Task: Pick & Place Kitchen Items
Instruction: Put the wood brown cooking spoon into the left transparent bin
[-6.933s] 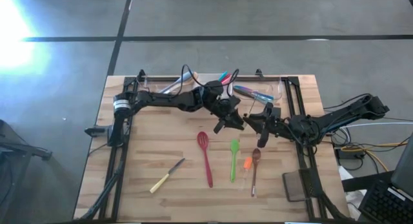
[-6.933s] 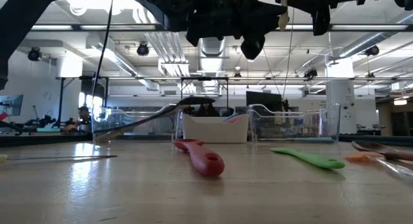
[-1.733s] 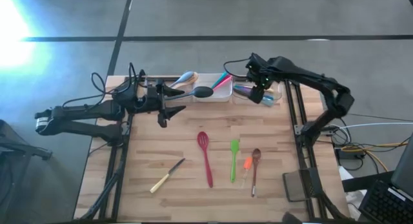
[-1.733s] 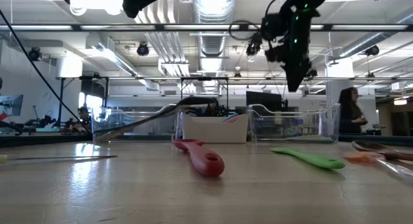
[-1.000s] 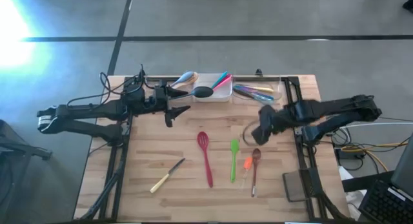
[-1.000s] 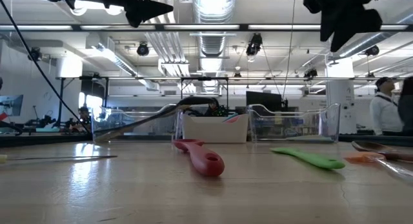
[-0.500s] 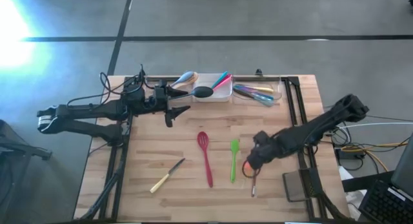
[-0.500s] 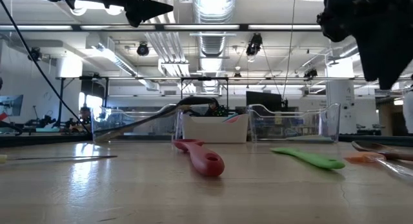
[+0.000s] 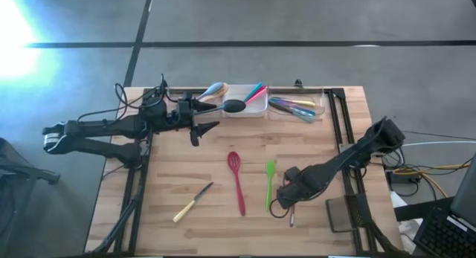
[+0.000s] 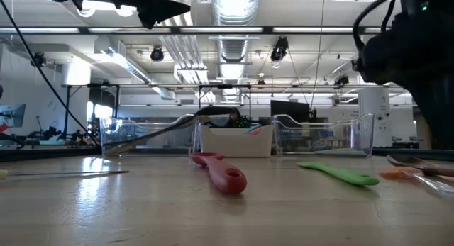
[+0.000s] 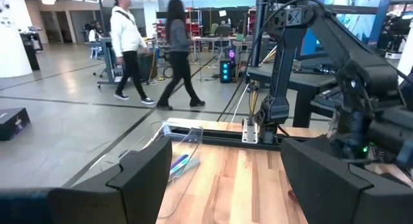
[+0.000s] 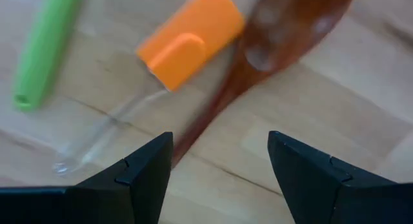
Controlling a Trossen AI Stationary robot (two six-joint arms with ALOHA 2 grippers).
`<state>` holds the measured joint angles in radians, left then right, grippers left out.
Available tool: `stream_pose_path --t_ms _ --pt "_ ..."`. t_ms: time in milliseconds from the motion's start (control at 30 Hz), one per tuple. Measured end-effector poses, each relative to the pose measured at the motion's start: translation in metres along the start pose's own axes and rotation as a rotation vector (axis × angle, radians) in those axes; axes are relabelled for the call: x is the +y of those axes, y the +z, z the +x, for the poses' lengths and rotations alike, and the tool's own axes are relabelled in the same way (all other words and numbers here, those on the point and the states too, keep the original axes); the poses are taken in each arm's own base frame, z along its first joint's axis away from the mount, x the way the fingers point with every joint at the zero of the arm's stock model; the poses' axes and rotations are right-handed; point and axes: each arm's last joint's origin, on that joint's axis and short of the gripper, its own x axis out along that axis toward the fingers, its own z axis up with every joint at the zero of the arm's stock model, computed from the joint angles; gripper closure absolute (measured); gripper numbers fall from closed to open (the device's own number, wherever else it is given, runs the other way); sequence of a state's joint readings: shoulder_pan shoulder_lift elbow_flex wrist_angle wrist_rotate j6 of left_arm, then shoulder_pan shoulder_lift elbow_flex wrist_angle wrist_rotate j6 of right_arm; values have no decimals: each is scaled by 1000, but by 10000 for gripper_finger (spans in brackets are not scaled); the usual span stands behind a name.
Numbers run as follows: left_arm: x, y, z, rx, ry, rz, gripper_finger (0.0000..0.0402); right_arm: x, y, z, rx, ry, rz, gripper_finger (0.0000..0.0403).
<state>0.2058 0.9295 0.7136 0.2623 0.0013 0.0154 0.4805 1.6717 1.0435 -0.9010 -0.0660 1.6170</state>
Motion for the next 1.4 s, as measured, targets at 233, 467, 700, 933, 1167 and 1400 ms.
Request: stream_pose_path --t_ms 233,467,700,933,1167,1400 --pt "0 0 0 0 0 0 106 5 0 19 18 10 -2 168" --pt "0 0 0 0 0 0 106 -3 3 31 -13 8 12 177" --pt "0 0 0 0 0 0 106 -13 5 45 -19 28 74 177" --pt "0 1 0 -7 0 0 106 -17 6 48 -45 16 123 221" --pt "0 2 0 -18 0 0 106 -22 6 48 -58 -39 124 316" --pt "0 2 0 -17 0 -1 106 -25 6 48 -60 -66 78 382"
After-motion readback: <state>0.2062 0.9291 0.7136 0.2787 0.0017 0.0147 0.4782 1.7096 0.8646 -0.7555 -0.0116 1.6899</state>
